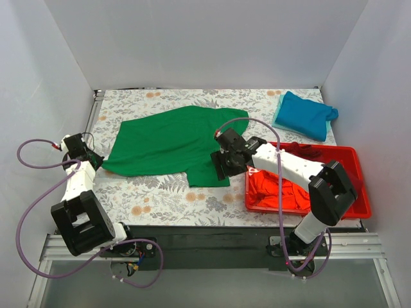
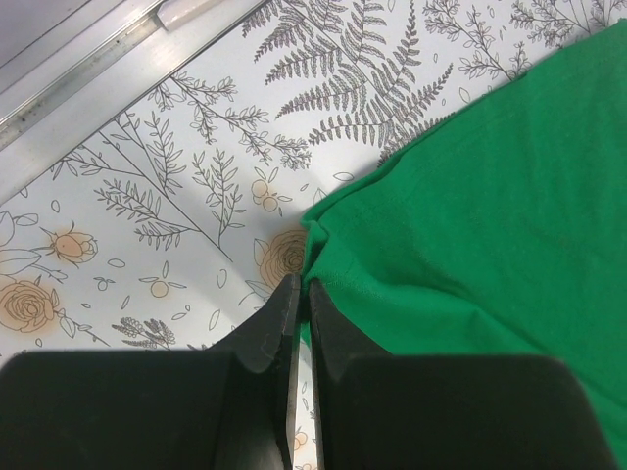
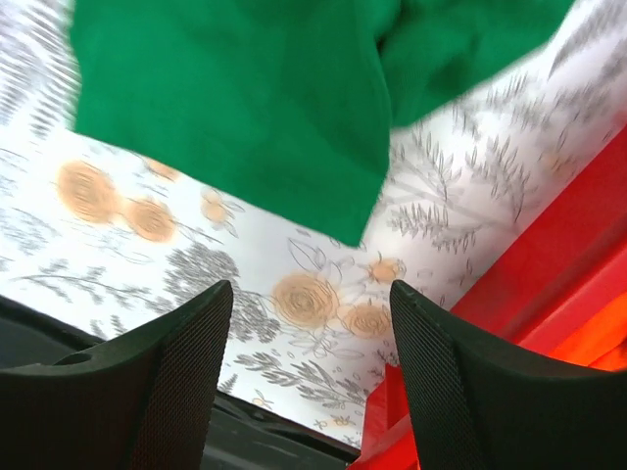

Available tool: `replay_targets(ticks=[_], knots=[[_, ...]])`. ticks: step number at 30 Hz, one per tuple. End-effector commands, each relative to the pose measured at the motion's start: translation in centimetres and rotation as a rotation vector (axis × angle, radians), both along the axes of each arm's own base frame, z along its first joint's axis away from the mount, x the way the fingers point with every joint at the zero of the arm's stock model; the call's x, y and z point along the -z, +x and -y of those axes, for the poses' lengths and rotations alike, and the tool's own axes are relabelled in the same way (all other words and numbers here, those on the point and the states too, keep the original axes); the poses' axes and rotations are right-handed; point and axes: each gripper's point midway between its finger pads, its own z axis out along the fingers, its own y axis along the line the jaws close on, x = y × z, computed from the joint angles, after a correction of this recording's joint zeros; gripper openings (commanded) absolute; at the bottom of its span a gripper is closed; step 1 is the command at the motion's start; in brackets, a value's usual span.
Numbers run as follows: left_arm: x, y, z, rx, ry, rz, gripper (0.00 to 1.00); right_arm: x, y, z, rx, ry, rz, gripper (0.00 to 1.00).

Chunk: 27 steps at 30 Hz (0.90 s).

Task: Fold and stack the t-shirts
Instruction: Flatten the tshirt out

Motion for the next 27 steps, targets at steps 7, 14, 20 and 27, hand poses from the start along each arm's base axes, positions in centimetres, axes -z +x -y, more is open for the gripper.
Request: replay_targets(ticks=[7, 14, 20, 27], knots=[[-1.2, 1.0, -0.1, 0.023, 0.004, 0.047, 0.0, 4.8, -1.1, 1.8, 0.096, -0.044, -0.047, 0.65], [-1.1, 1.0, 0.0, 0.028, -0.002, 0.049, 0.0, 6.2, -0.7, 1.4, 0.099, -0.034, -0.048, 0.57], [-1.0, 1.0, 0.1, 0.032, -0.006, 0.051, 0.0, 7.4, -1.0, 1.0, 0.108, -0.015, -0.076, 0.54], [-1.2, 1.0, 0.2, 0.036, -0.006, 0.054, 0.0, 8.2, -1.5, 1.0, 0.123, -0.015, -0.108, 0.52]])
